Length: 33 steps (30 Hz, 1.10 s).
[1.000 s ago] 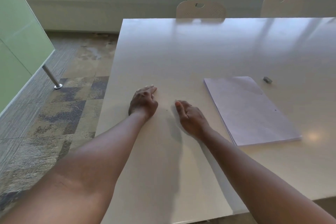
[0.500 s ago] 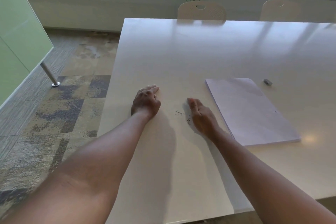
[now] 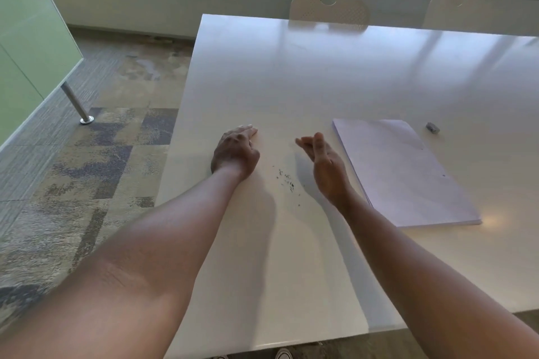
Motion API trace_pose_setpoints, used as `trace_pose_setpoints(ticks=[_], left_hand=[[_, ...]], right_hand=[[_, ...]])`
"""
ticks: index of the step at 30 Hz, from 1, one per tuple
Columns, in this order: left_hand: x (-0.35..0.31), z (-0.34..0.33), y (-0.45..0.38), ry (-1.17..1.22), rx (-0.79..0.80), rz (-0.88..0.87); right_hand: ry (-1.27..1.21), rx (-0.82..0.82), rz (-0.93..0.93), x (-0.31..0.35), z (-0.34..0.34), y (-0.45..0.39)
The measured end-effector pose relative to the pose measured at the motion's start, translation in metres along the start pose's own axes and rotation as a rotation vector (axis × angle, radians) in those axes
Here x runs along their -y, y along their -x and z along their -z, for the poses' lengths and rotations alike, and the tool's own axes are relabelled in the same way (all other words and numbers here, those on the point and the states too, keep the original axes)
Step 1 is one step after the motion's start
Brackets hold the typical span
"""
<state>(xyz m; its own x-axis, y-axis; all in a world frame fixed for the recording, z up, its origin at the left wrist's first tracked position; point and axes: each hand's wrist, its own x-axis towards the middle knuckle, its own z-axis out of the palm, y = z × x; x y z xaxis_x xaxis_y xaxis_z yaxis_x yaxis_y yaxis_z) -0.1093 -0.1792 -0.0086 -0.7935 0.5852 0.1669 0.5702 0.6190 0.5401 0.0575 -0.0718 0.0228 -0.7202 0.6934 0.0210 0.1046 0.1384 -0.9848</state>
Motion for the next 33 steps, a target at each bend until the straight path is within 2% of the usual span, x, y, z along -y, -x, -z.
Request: trace_pose_setpoints(ticks=[4,8,11,14,18,20,25,28,31,33], left_hand=[[-0.001,0.001,-0.001,-0.001,-0.016,-0.001],[-0.002,0.002,0.000,-0.009,-0.018,-0.012],[-0.002,0.002,0.001,0.000,-0.016,-0.008],[0.000,0.001,0.001,0.007,-0.021,-0.004],[0.000,-0.001,-0.001,0.000,-0.027,-0.005],[-0.001,-0.001,0.000,-0.002,-0.034,-0.006],[-0.001,0.000,0.001,-0.008,-0.024,-0.008],[0.001,-0.001,0.000,0.000,-0.026,-0.016],[0.001,-0.002,-0.001,0.003,-0.033,-0.013],[0.001,-0.002,-0.001,0.001,-0.036,-0.019]], right_hand=[[0.090,0.019,0.008,-0.009,-0.006,0.013],[-0.252,0.108,-0.103,0.000,-0.045,0.020],[-0.478,0.085,-0.154,0.012,-0.047,0.018],[-0.474,-0.003,-0.098,0.016,-0.029,0.007],[-0.268,-0.116,-0.078,-0.002,-0.008,0.001],[-0.210,-0.115,-0.091,-0.007,-0.011,0.005],[-0.472,0.036,-0.174,0.008,-0.049,0.022],[-0.545,-0.001,-0.121,0.020,-0.044,0.019],[-0.379,-0.019,-0.059,0.022,-0.020,0.005],[-0.073,0.006,-0.039,0.011,-0.001,-0.007]])
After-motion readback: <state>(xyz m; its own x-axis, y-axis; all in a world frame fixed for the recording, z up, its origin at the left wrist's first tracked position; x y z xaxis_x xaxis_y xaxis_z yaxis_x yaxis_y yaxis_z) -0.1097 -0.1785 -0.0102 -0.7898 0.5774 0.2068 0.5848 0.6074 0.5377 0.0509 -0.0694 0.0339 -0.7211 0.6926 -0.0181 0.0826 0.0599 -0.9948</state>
